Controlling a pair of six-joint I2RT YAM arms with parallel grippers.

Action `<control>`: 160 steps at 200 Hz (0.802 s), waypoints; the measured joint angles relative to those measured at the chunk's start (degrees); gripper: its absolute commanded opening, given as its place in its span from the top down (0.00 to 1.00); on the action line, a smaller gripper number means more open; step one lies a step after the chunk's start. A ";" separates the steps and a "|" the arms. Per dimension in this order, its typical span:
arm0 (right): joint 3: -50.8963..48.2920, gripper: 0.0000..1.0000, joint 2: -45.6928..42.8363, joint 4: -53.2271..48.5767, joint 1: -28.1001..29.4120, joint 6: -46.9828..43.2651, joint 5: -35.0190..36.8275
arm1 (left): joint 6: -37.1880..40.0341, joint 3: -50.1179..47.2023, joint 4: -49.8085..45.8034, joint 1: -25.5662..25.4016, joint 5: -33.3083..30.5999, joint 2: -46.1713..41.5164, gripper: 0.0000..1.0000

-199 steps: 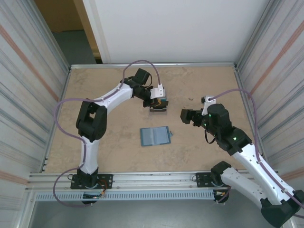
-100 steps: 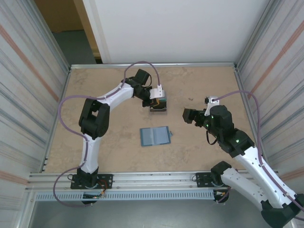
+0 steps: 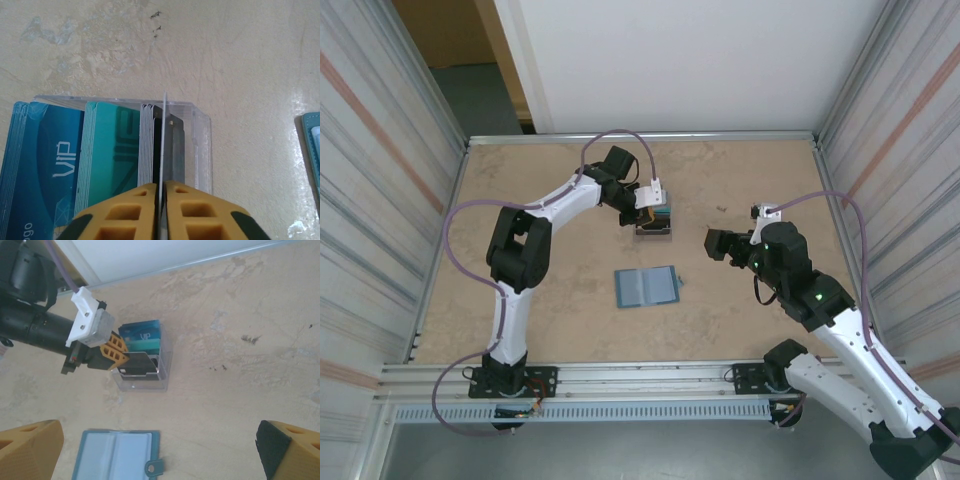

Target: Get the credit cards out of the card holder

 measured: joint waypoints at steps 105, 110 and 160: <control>0.00 0.01 0.00 -0.07 0.00 0.35 0.35 | -1.81 -1.68 0.94 0.00 -1.55 -2.64 0.76; 0.00 0.01 0.00 -0.13 0.00 0.37 0.52 | -2.23 -2.36 1.25 0.00 -1.75 -3.63 0.72; -0.48 0.01 -0.50 -0.59 -0.07 0.33 5.66 | -9.31 -16.46 10.86 -0.17 -6.67 -20.98 0.28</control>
